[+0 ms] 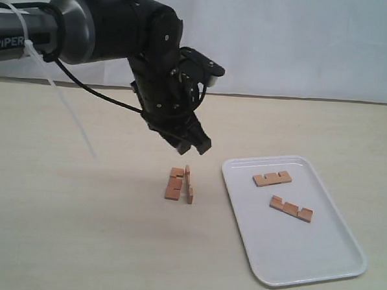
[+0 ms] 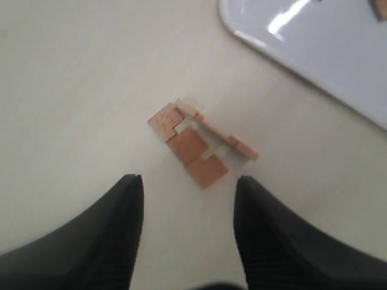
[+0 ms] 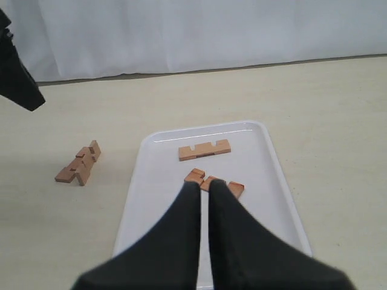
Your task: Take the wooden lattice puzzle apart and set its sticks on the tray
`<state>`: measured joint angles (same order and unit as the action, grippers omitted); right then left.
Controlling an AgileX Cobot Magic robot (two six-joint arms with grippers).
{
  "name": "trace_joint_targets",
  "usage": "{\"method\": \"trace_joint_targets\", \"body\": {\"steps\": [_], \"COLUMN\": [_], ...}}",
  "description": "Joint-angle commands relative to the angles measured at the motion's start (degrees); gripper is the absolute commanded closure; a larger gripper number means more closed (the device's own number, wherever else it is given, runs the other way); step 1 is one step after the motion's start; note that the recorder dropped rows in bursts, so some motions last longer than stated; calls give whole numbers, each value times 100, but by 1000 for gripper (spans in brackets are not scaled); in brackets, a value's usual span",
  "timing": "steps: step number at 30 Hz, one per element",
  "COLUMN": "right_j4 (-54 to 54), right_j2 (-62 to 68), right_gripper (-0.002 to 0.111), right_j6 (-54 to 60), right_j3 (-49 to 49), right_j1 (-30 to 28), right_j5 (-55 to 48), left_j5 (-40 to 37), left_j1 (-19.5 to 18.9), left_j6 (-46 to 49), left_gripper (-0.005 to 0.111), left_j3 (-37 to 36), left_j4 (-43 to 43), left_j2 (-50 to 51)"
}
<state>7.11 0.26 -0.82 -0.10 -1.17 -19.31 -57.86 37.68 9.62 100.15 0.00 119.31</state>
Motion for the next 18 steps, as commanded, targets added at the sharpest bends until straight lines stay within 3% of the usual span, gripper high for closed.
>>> {"method": "trace_joint_targets", "body": {"steps": [1, 10, 18], "right_j4": [-9, -9, -9], "right_j2": [-26, -26, -26], "right_gripper": [104, 104, 104], "right_j6": [-9, -9, -9], "right_j3": [10, 10, 10], "right_j1": [-1, -1, -1], "right_j5": [-9, -9, -9], "left_j5": [-73, 1145, 1863], "left_j1": [-128, -128, -128], "left_j6": [-407, -556, -696], "left_gripper": [62, 62, 62], "left_j3": [-370, -1216, -1310], "left_j4": [83, -646, -1591], "left_j2": [-94, -94, -94]}}
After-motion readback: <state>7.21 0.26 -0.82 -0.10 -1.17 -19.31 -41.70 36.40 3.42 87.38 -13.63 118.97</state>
